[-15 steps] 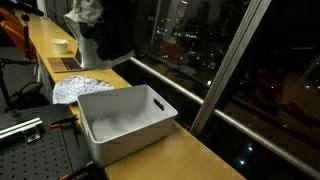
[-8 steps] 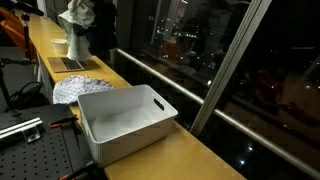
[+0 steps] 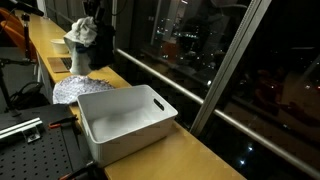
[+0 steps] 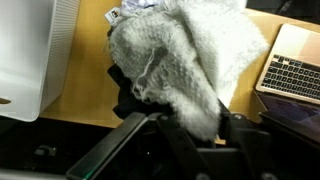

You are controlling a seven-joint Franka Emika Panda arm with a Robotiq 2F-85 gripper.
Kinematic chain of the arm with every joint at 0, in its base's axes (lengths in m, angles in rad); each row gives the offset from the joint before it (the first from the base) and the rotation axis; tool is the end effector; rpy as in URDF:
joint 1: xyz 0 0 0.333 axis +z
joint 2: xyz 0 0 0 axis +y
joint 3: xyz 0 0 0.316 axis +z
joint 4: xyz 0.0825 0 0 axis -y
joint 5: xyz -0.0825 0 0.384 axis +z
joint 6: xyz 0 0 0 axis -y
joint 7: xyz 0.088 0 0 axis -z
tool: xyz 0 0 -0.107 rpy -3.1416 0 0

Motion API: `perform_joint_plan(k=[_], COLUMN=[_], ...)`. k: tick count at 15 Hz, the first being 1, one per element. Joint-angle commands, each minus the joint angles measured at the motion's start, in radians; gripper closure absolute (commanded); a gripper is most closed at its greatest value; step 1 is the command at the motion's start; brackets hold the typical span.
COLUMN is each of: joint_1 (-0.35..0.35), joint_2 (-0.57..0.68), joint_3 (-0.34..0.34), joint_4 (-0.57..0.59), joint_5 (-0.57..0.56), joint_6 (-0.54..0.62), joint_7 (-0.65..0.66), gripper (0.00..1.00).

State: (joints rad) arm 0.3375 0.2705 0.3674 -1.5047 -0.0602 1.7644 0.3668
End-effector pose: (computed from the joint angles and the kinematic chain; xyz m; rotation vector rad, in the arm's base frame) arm 0.5078 0.3910 0.5202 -3.0621 -0.5208 0.0197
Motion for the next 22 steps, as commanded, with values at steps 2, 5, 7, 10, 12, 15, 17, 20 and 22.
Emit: perform_joint_plan(k=[2, 5, 7, 10, 12, 15, 17, 20, 22], joint_1=[0.041, 0.048, 0.054, 0.074, 0.091, 0.084, 0.084, 0.084, 0.084], joint_2=[0.047, 0.053, 0.057, 0.063, 0.063, 0.054, 0.054, 0.054, 0.054], joint_3=[-0.034, -0.038, -0.041, -0.047, -0.05, -0.052, -0.054, -0.056, -0.056], joint_4=[0.071, 0.084, 0.09, 0.085, 0.079, 0.054, 0.054, 0.054, 0.054], joint_5=[0.04, 0.039, 0.021, -0.031, -0.076, -0.04, -0.04, -0.04, -0.04], joint_6=[-0.041, -0.041, -0.035, -0.041, -0.046, -0.018, -0.018, -0.018, -0.018], joint_7=[-0.029, -0.04, -0.051, -0.088, -0.108, -0.085, -0.085, -0.085, -0.085], gripper=[0.2, 0.01, 0.0, 0.0, 0.0, 0.0, 0.0, 0.0, 0.0])
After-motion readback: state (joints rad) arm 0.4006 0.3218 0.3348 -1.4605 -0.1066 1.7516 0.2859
